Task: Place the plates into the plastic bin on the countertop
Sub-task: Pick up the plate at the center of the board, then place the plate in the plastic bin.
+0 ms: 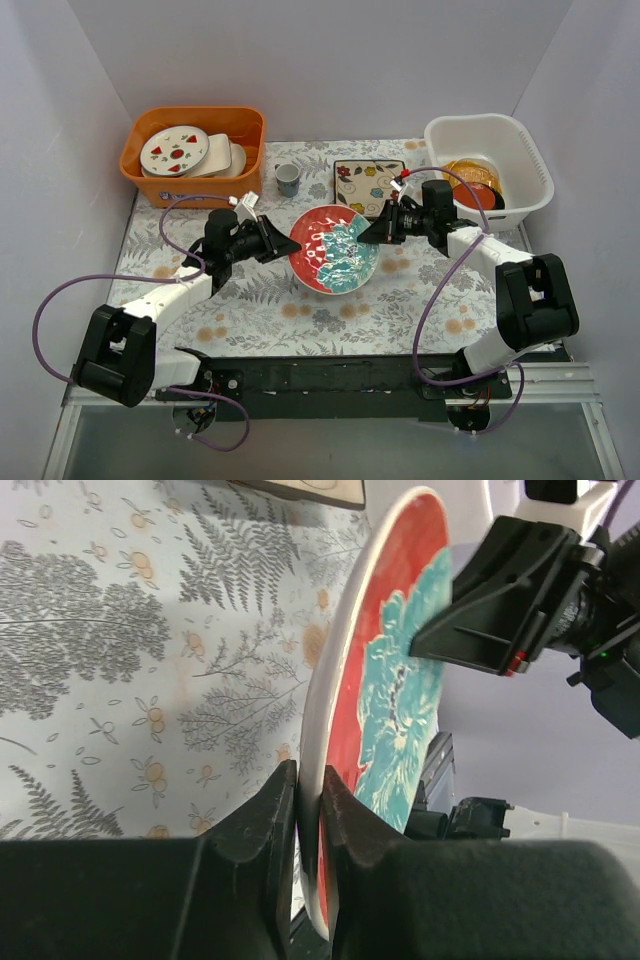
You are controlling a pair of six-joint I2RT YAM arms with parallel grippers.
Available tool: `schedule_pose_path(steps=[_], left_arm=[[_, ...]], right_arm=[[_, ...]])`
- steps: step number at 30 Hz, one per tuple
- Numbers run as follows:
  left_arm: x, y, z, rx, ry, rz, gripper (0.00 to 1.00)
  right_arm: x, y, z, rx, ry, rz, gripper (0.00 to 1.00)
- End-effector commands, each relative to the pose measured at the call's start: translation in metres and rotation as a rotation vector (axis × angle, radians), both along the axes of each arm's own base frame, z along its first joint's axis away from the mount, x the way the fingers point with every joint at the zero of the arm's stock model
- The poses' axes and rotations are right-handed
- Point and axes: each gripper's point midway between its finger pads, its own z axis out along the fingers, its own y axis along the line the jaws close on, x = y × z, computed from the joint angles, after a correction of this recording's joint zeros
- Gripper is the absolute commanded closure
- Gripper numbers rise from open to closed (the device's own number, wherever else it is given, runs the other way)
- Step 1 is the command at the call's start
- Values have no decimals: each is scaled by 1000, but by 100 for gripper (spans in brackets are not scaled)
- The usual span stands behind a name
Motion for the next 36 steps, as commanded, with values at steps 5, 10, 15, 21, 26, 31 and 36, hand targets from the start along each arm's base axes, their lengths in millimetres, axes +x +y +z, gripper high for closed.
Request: schedule_pose_path(steps=[5,10,15,21,26,31,36], left_arm=[[-1,-16,86,-150,-231,-90,100],[1,-16,82,-139,-222,-88,94],[0,-16,78,-133,-217,-92,74],[1,-16,73,-123,-204,-92,39],[4,-18,65,-111,-175,-99,25],[6,-19,56,-97,-139,-97,15],[6,-19,53,-90,-130,-102,8]], right_arm=[[2,6,-5,-1,-21,15,99],[1,7,-5,-1,-20,18,99],[1,7,-5,-1,-19,19,99],[1,7,-6,-3,-15,18,99],[1,7,-7,-5,-16,18,99],[1,6,-8,-8,-14,16,99],[4,6,-5,-17,-25,12,99]])
